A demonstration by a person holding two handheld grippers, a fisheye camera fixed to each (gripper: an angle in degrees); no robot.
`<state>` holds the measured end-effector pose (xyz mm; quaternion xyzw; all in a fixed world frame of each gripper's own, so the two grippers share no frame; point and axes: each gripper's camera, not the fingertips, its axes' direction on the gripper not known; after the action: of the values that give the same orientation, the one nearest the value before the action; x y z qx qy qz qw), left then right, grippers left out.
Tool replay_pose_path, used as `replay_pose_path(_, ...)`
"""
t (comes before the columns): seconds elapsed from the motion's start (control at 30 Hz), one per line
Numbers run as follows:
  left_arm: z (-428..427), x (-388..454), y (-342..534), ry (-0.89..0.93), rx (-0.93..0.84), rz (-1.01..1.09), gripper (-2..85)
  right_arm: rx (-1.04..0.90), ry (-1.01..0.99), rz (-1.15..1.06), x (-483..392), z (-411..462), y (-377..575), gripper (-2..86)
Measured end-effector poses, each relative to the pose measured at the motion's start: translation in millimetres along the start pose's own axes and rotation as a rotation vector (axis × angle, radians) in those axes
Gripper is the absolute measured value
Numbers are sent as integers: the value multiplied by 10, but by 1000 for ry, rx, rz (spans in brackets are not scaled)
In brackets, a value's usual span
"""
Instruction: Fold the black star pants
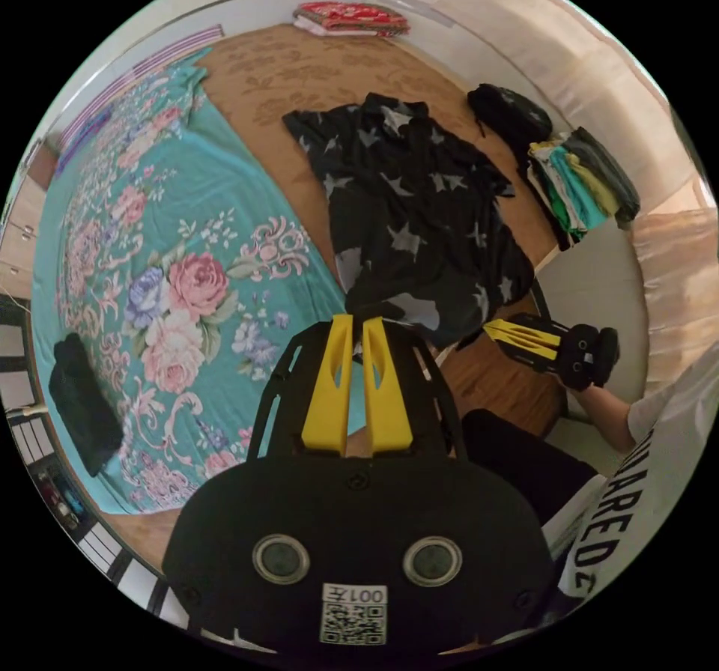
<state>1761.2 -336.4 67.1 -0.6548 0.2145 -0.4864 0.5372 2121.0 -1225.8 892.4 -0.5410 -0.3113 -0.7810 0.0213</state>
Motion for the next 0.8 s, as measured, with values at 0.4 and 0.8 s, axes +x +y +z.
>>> replay_pose_path(0.4, 444, -379, -340, -37, -149, -40, -2, -119, -232, 33, 307, -19, -18, 18)
replay_pose_path(0.8, 287, -331, -1110, -36, -129, -41, -9, 27, -405, 437, 1453, -418, -464, 29)
